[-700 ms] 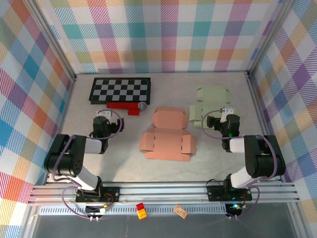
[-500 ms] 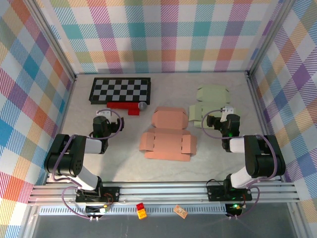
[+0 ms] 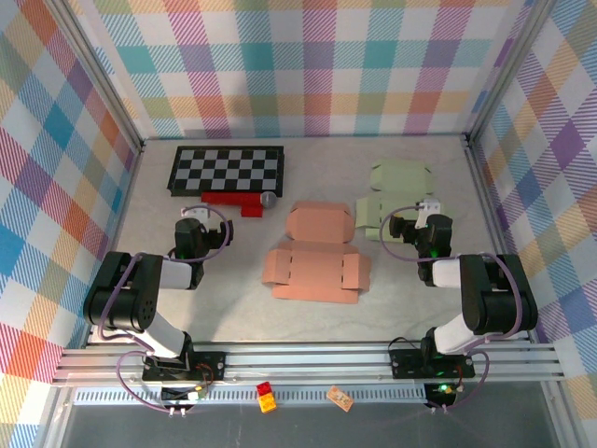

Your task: Fold the paper box

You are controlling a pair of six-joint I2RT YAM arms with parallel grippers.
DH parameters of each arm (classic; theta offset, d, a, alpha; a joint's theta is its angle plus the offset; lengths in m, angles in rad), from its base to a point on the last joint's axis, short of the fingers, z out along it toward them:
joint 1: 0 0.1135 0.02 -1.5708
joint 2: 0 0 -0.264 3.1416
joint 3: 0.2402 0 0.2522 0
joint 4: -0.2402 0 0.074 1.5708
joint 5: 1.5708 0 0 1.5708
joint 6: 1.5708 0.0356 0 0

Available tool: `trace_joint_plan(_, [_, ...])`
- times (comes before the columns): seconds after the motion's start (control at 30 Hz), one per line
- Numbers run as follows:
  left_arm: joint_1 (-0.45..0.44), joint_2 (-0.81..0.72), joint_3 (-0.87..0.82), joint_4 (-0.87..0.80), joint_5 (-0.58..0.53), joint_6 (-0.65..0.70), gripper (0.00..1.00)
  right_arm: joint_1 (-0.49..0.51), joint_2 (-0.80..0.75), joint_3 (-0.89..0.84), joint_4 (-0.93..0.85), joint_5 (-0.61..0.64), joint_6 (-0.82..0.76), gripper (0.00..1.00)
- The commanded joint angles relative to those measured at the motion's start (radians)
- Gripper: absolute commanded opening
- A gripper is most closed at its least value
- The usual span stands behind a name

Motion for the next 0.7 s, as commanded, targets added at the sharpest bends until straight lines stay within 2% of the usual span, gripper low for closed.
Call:
trace_joint_plan(0.0, [0.012,0.008,0.023,0.029,-0.007,-0.009,1.00,0.008,0.011,0.021,0.033,-0.017,0.013,0.99])
trace_joint_plan(0.33, [0.012,0.004,0.018,0.039,-0.008,-0.009,1.00,0.009,-0.023,0.003,0.041,-0.045,-0.002,0.99])
trace_joint_plan(0.43, [0.009,-0.053,0.042,-0.043,-0.022,-0.009,1.00,0.012,-0.098,-0.009,0.002,0.012,0.015,0.99])
trace_joint_plan(0.5, [-0.005,-0.103,0.073,-0.140,-0.065,-0.008,1.00,0.013,-0.166,-0.008,-0.056,0.045,0.027,0.99])
trace_joint_plan(0.67, [-0.077,-0.199,0.118,-0.254,-0.189,0.034,1.00,0.040,-0.324,0.025,-0.170,0.161,0.023,0.99])
